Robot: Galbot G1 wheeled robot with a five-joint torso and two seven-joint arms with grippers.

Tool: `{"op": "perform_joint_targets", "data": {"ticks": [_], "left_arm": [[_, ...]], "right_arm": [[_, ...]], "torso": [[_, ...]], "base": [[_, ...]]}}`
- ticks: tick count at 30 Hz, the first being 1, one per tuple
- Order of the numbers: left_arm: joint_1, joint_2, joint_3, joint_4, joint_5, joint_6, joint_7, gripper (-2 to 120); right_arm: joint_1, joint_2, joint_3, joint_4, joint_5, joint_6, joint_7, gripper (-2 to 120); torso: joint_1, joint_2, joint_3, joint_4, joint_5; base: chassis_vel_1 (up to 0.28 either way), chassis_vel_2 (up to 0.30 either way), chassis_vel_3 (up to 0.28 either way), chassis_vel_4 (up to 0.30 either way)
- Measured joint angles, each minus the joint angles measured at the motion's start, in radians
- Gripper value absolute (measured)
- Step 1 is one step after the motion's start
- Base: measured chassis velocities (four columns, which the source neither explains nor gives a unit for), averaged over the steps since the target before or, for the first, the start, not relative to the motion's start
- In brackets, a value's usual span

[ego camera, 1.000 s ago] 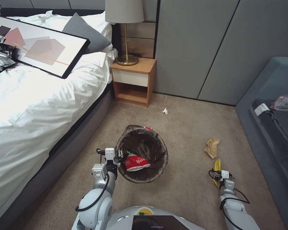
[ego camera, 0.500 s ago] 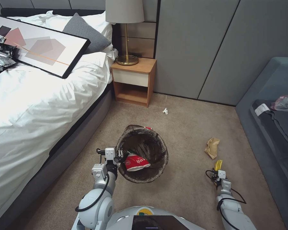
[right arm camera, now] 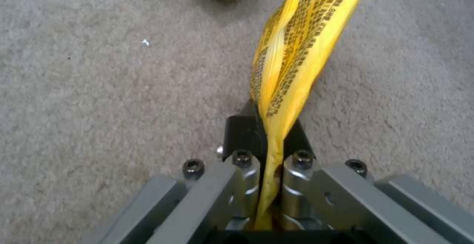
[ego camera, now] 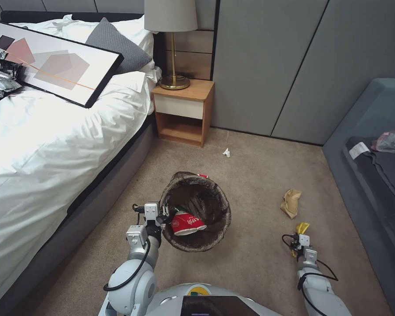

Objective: Pick up the trash bin, then pick up the garbage from the floor and place it into the trash bin.

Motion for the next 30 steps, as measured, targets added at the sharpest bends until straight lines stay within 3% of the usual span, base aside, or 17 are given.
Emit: {"op": "perform_joint_targets", "data": {"ticks": [8,10,11,13,15,16,17,20,21,23,28,30], "left_arm": [[-0.002,0.0,0.0,0.003,-0.001,0.0,0.0,3],[-0.004,0.001,0.001,0.007,-0.001,0.0,0.0,3],[-0.004,0.001,0.001,0.007,-0.001,0.0,0.0,3],[-0.006,0.001,0.002,0.013,-0.001,0.001,0.0,3],[-0.008,0.001,0.003,0.016,-0.002,0.002,0.0,3],[-0.009,0.001,0.005,0.02,-0.003,0.003,0.0,3],[-0.009,0.001,0.005,0.02,-0.003,0.003,0.0,3],[-0.006,0.002,0.012,0.022,-0.006,0.006,0.0,3],[-0.006,0.002,0.012,0.022,-0.006,0.006,0.0,3],[-0.003,0.005,0.014,0.022,-0.01,0.007,0.0,3],[-0.004,0.006,0.019,0.023,-0.014,0.01,0.0,3],[-0.004,0.005,0.023,0.023,-0.014,0.011,0.0,3]], "right_arm": [[-0.044,0.004,0.0,0.112,0.004,0.035,0.012,0],[-0.081,0.008,0.0,0.23,0.015,0.063,0.013,0],[-0.081,0.008,0.0,0.23,0.015,0.063,0.013,0],[-0.122,0.013,0.0,0.404,0.042,0.108,-0.001,0],[-0.137,0.015,0.0,0.466,0.054,0.128,-0.016,0],[-0.162,0.019,-0.001,0.582,0.081,0.175,-0.072,0],[-0.162,0.019,-0.001,0.582,0.081,0.175,-0.072,0],[-0.204,0.02,-0.026,0.844,0.161,0.267,-0.27,0],[-0.204,0.02,-0.026,0.844,0.161,0.267,-0.27,0],[-0.23,0.006,-0.085,0.994,0.245,0.294,-0.407,0],[-0.248,-0.032,-0.206,1.138,0.305,0.282,-0.595,0],[-0.25,-0.047,-0.241,1.154,0.309,0.268,-0.623,0]], "torso": [[0.0,0.0,0.0,0.0001,0.0],[0.0,0.0,0.0,-0.0001,0.0],[0.0,0.0,0.0,-0.0001,0.0],[0.0,0.0,0.0,0.0002,-0.0004],[0.0,0.0,0.0,0.0003,-0.0005],[0.0,0.0,0.0,0.0005,-0.0006],[0.0,0.0,0.0,0.0005,-0.0006],[0.0,0.0,0.0,0.0003,-0.0008],[0.0,0.0,0.0,0.0003,-0.0008],[0.0,0.0,0.0,0.0005,-0.0004],[0.0,0.0,0.0,0.0001,-0.0002],[0.0,0.0,0.0,0.0002,-0.0003]], "base": [[0.0,0.0,0.0,0.0],[0.0,0.0,0.0,0.0],[0.0,0.0,0.0,0.0],[0.0,0.0,0.0,0.0],[0.0,0.0,0.0,0.0],[0.0,0.0,0.0,0.0],[0.0,0.0,0.0,0.0],[0.0,0.0,0.0,0.0],[0.0,0.0,0.0,0.0],[0.0,0.0,0.0,0.0],[0.0,0.0,0.0,0.0],[0.0,0.0,0.0,0.0]]}}
